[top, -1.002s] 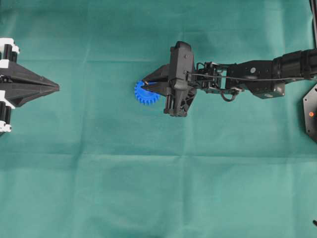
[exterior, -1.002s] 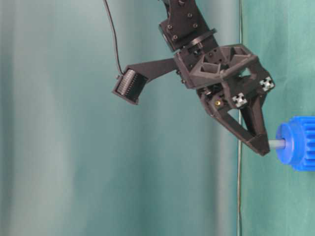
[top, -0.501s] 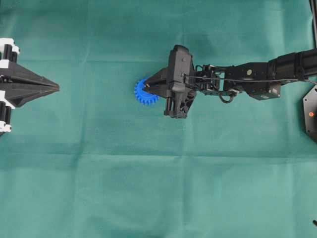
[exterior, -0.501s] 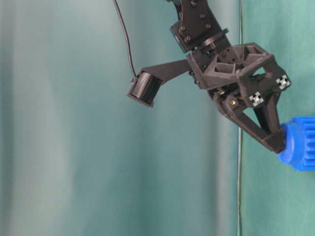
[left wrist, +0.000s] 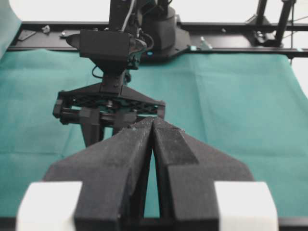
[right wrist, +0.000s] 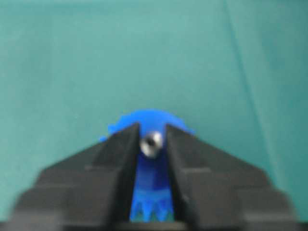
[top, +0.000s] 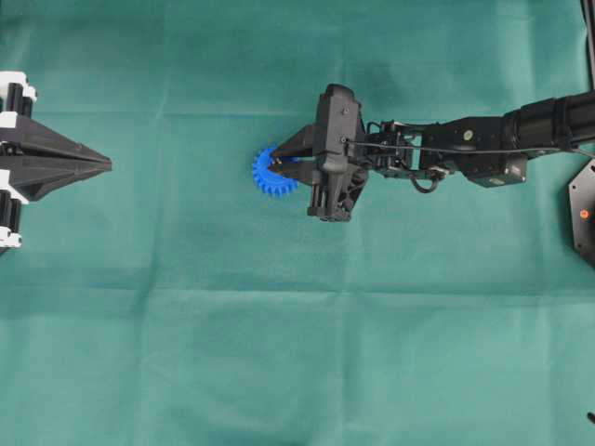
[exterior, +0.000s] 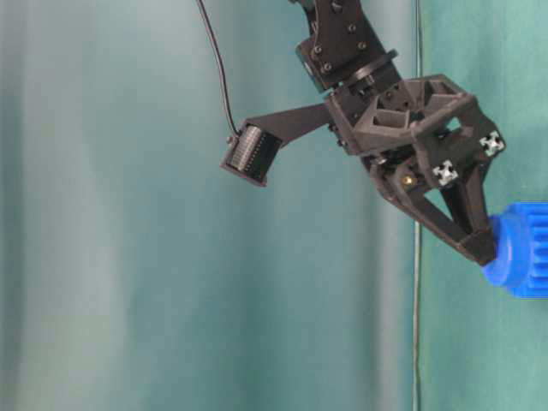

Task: Insert the shaft placed at a random location into the center hole of the small gear at another random location.
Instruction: 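Lower the shaft into the gear's center hole with the right gripper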

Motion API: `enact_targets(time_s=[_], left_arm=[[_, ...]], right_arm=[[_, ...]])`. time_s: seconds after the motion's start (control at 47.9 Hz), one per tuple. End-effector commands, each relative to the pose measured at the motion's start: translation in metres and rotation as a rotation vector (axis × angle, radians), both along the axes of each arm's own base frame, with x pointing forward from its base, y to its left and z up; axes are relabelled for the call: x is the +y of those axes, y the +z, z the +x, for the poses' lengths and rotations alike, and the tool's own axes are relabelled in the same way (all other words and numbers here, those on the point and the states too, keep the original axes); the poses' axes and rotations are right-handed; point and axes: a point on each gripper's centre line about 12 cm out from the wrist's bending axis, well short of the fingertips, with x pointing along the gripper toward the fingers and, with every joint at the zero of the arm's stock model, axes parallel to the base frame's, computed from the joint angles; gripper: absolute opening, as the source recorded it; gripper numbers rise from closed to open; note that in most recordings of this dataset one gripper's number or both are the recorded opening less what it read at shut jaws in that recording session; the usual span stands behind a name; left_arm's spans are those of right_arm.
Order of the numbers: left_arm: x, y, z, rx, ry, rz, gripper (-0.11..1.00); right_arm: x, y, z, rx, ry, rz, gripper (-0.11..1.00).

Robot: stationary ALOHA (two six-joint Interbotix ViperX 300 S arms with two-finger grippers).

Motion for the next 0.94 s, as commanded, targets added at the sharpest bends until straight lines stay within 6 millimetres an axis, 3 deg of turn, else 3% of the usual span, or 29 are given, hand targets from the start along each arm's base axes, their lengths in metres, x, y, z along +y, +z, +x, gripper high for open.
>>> enact_targets(time_s=[0.0,0.146,0.292,0.626,0.918], left_arm=[[0.0,0.009,0.003,-0.025,0.001,0.001,0.0],[0.0,0.008,0.003,-0.021,0.001,0.0,0.0],[0.0,0.009,0.003,-0.023,0.001,0.0,0.0],[0.0,0.009,0.003,-0.025,0.001,0.0,0.0],[0.0,0.01,0.002,-0.029,0.001,0.0,0.0]], right_arm=[[-0.002,0.014,0.005,-0.047,-0.006,-0.006,0.48],[-0.001,0.02,0.005,-0.064,-0.005,-0.008,0.88],[-0.001,0.03,0.002,-0.084,-0.007,-0.008,0.77],[0.0,0.051,-0.003,-0.128,-0.005,-0.015,0.78],[0.002,0.055,-0.01,-0.127,-0.004,-0.012,0.78]])
